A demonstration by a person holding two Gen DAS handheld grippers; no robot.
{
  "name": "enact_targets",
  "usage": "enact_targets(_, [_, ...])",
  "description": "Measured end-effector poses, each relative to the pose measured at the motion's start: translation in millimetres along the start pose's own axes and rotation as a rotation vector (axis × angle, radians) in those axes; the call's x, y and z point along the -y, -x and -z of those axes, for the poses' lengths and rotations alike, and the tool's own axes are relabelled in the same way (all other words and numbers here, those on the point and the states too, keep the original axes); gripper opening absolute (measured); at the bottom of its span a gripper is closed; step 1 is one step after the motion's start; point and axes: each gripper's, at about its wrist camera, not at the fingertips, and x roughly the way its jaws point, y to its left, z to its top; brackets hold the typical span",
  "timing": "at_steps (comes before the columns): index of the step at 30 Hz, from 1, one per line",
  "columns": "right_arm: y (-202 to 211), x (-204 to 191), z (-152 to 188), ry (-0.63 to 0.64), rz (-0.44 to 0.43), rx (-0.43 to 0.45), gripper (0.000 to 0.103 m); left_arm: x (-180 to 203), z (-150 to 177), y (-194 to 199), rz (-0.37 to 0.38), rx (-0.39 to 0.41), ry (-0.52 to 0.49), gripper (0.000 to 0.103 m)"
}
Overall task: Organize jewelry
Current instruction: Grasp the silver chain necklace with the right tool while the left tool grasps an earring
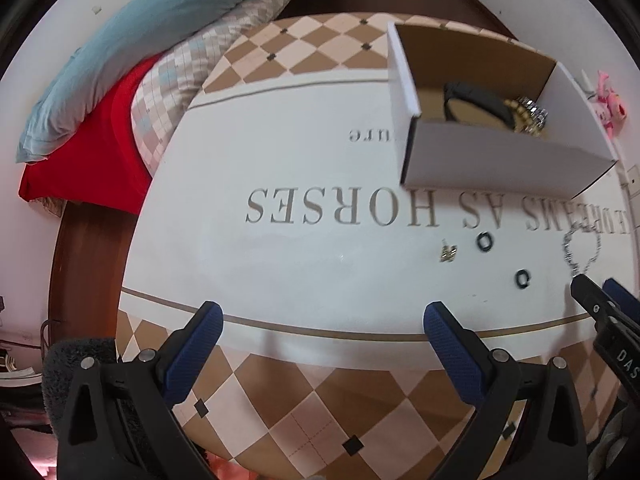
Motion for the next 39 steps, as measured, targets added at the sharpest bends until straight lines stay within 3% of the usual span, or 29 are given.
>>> enact_targets(2, [-4, -13, 2, 0.063, 0.082, 0.032, 0.061, -1, 2, -5, 0.000, -0.012, 0.004, 0.102])
enact_targets(4, [-4, -21, 3, 0.096, 0.101, 0.061, 0.045, -3, 2, -9, 0.006, -0.021, 0.010, 0.102])
enact_targets(5, [-4, -23, 3, 0.101, 0.108, 0.068, 0.019, -3, 3, -10, 0.010, -0.023, 0.013, 0.102])
enact_targets(6, [-4, -25, 2, 0.107, 0.117, 0.064, 0.010, -4, 3, -10, 0.014, -0.023, 0.014, 0.102])
enact_targets(11, [2, -15, 2, 0.064, 0.067, 0.060, 0.002, 3, 1, -8, 0.053, -0.007, -0.007, 0.102])
enact_targets(19, [34, 12, 6, -0.068, -0.026, 0.084, 0.002, 21, -16, -9, 0.146, 0.017, -0.019, 0.101])
enact_targets(23, [33, 15, 6, -0.084, -0.024, 0.073, 0.002, 34, -22, -13, 0.173, 0.011, -0.039, 0.079])
enact_targets(26, [31, 19, 4, -0.094, -0.016, 0.064, 0.002, 42, -26, -16, 0.182, 0.003, -0.058, 0.057])
enact_targets(28, [30, 21, 3, -0.097, -0.013, 0.063, 0.003, 47, -27, -17, 0.195, -0.002, -0.064, 0.032])
enact_targets(29, [30, 23, 2, -0.101, -0.014, 0.061, 0.003, 48, -28, -18, 0.207, -0.004, -0.065, 0.028])
enact_targets(31, [30, 24, 1, -0.103, -0.012, 0.061, 0.003, 50, -27, -16, 0.219, 0.003, -0.071, 0.012])
enact_targets(33, [31, 24, -1, -0.105, -0.014, 0.062, 0.003, 51, -26, -16, 0.224, 0.005, -0.075, 0.007])
enact_targets(39, [43, 21, -6, -0.113, -0.056, 0.081, 0.003, 51, -23, -10, 0.243, 0.023, -0.077, 0.006])
